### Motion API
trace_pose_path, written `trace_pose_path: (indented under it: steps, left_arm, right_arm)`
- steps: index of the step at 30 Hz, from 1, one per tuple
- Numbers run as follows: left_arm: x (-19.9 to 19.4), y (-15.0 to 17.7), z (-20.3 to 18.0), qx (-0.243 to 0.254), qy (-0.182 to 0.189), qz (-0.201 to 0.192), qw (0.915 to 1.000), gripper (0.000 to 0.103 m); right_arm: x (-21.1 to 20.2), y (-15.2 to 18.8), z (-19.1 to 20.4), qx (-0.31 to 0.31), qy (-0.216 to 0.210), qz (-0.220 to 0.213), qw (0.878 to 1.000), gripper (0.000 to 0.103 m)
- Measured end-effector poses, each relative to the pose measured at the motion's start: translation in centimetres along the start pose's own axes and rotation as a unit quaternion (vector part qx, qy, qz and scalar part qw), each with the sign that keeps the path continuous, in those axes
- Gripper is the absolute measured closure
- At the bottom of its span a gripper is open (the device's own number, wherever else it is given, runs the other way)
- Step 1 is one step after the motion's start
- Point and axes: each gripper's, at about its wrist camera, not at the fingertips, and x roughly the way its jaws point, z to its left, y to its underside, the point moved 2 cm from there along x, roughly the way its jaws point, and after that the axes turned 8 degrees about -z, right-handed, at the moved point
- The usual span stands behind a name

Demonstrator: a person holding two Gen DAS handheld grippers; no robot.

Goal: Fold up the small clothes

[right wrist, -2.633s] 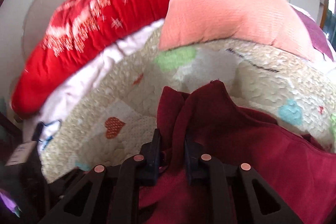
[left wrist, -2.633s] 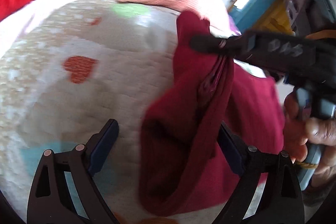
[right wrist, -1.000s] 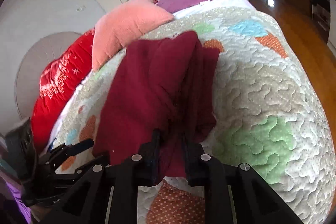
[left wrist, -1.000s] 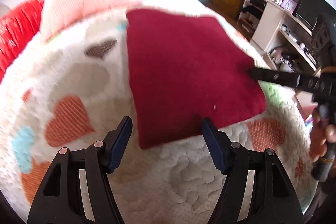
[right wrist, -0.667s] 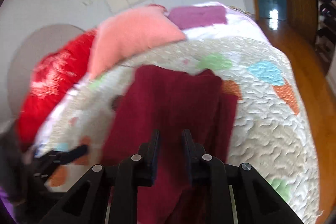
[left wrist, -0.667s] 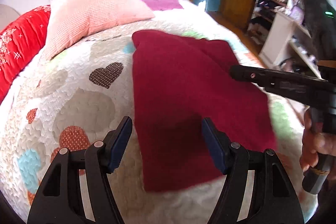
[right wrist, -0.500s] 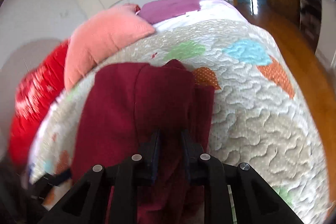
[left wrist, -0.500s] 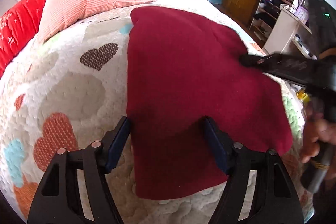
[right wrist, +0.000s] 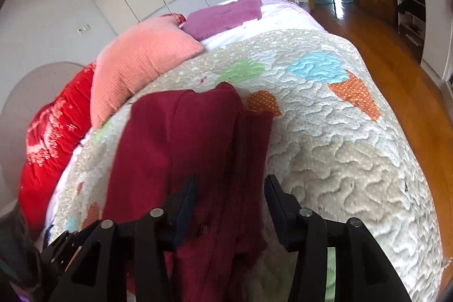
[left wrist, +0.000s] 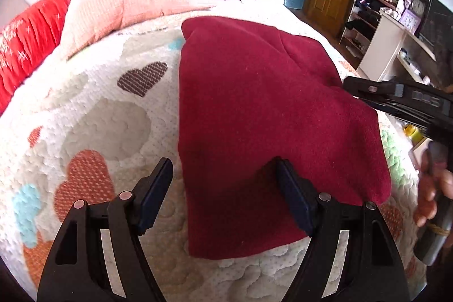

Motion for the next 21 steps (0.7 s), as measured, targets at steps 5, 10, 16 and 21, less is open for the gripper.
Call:
trace_pose_path:
  steps: [5, 10, 16, 21]
  left_arm:
    - [0.1, -0.6, 1.0, -0.012, 0.008, 0.001, 0.9999, 0.026]
    - [1.6, -1.4, 2.9, -0.056, 0.065, 0.012, 0.9963, 0.024]
    - [5.1, -2.1, 3.1, -0.100, 0.137, 0.029, 0.9851, 0.013]
    - [5.8, -2.3, 3.0, -0.124, 0.155, 0.035, 0.9794, 0.020]
  right_arm:
    - [0.4, 1.4, 0.6, 0.001, -0.037, 0.022, 0.999, 0.026]
    - [2.8, 2.1, -0.4, 0.021, -0.048, 0.038, 0.998, 0.018]
    - [5.2, 1.7, -0.6, 0.030, -0.081, 0.030, 0.996, 0.014]
    - [5.4, 1.5, 0.4, 0.022, -0.091, 0.031, 0.995, 0.042]
